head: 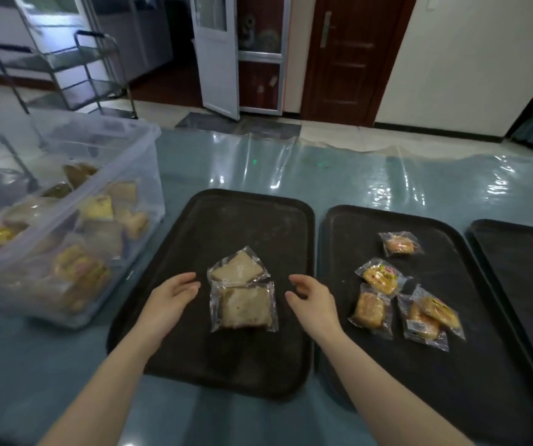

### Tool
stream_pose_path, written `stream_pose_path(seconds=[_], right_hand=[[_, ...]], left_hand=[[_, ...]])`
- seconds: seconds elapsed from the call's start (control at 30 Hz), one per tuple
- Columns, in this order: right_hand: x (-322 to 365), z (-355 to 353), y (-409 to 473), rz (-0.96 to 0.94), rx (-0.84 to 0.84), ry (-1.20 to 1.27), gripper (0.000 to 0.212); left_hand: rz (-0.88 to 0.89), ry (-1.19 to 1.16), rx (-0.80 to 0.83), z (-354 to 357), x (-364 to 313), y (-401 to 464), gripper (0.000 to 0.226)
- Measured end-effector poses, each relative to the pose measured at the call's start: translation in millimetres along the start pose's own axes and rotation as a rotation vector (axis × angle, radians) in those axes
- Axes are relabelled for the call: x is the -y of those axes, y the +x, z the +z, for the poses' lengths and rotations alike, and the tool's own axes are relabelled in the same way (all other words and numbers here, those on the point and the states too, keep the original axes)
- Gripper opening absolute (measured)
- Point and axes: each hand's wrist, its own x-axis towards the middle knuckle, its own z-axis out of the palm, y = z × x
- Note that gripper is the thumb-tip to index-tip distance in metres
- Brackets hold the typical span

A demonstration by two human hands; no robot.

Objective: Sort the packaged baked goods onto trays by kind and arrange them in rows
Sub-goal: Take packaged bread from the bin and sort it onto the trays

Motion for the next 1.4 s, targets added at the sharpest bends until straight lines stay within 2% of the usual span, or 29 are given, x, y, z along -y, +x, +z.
stream_pose_path(seconds=[0.1,0.33,0.53,0.8,0.97,1.07,1.2,1.4], right_hand=[[34,37,-3,-0.045,0.059,0.078,0.035],[155,144,-26,-0.221,0.119,0.336,0.04],[252,210,-41,-0.437,0.01,0.371,0.041],[325,248,-22,-0.541,0.056,0.068,0.033],[352,271,27,-0.512,0.229,-0.215,0.034],[369,294,63,-0.465,0.348,-0.411,0.036],[392,337,111,-0.401,0.387,-0.612,0.038],[379,407,154,-0.217,0.462,-0.832,0.054]], left_hand=[[0.1,-0.025,0.029,-35,-16,-13,0.025],[0.407,-0.109,0.079,-165,-60,-47,0.032],[0.527,-0.152,0.032,-286,-74,-56,0.033],[0.483,0.012,-0.09,-375,-68,-5,0.031],[0.455,0.104,-0.125,-407,-60,37,0.032],[0.455,0.173,-0.112,-428,-59,58,0.033],[0.468,0.204,-0.084,-449,-69,89,0.033],[0.505,0.274,0.087,-461,-94,151,0.036]])
